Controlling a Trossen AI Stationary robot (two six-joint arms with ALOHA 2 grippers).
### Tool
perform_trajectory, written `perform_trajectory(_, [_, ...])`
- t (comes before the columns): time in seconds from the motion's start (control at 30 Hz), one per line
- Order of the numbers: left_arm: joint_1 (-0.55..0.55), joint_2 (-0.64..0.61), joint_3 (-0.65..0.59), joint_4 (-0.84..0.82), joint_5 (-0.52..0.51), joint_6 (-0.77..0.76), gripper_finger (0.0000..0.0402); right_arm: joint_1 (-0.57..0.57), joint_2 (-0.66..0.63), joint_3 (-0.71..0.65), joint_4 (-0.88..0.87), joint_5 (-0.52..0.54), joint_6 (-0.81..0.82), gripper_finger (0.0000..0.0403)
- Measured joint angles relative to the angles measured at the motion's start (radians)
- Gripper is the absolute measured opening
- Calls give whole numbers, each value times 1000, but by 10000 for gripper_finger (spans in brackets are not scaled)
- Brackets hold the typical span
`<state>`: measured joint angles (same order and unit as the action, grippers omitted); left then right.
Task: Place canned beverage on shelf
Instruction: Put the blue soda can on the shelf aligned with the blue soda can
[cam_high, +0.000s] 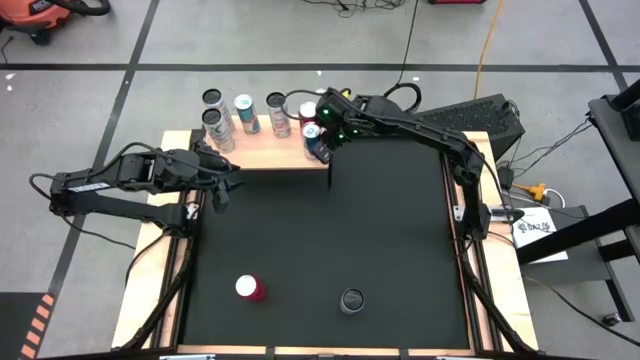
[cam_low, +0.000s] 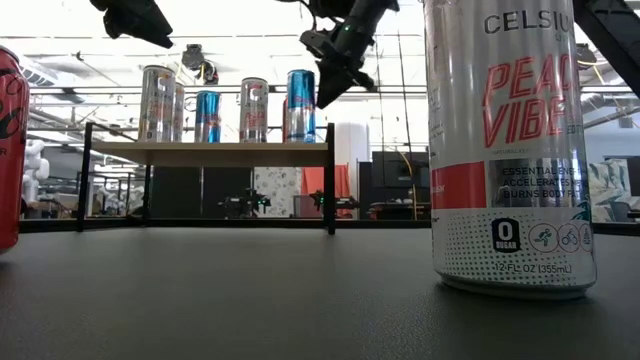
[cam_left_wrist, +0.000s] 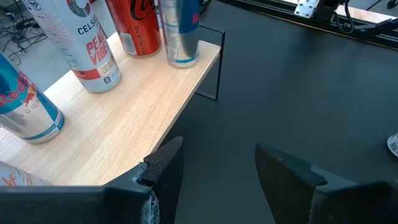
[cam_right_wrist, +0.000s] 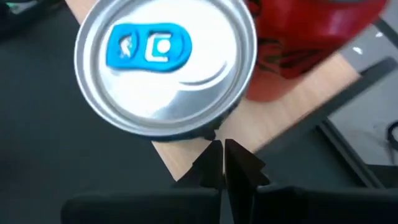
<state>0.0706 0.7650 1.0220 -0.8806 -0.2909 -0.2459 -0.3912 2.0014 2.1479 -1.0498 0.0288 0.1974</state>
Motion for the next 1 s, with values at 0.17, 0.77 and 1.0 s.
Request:
perform_trajectory(0.17, [0, 0, 0, 0, 0, 0, 201, 2, -1, 0, 81, -28, 0, 0])
perform_trajectory(0.77, [0, 0, 0, 2, -10, 19, 201, 13, 49, 1, 256, -108, 23, 0])
perform_trajectory(1.0, [0, 0, 0, 3, -13, 21, 201, 14, 55, 1, 243, -108, 53, 0])
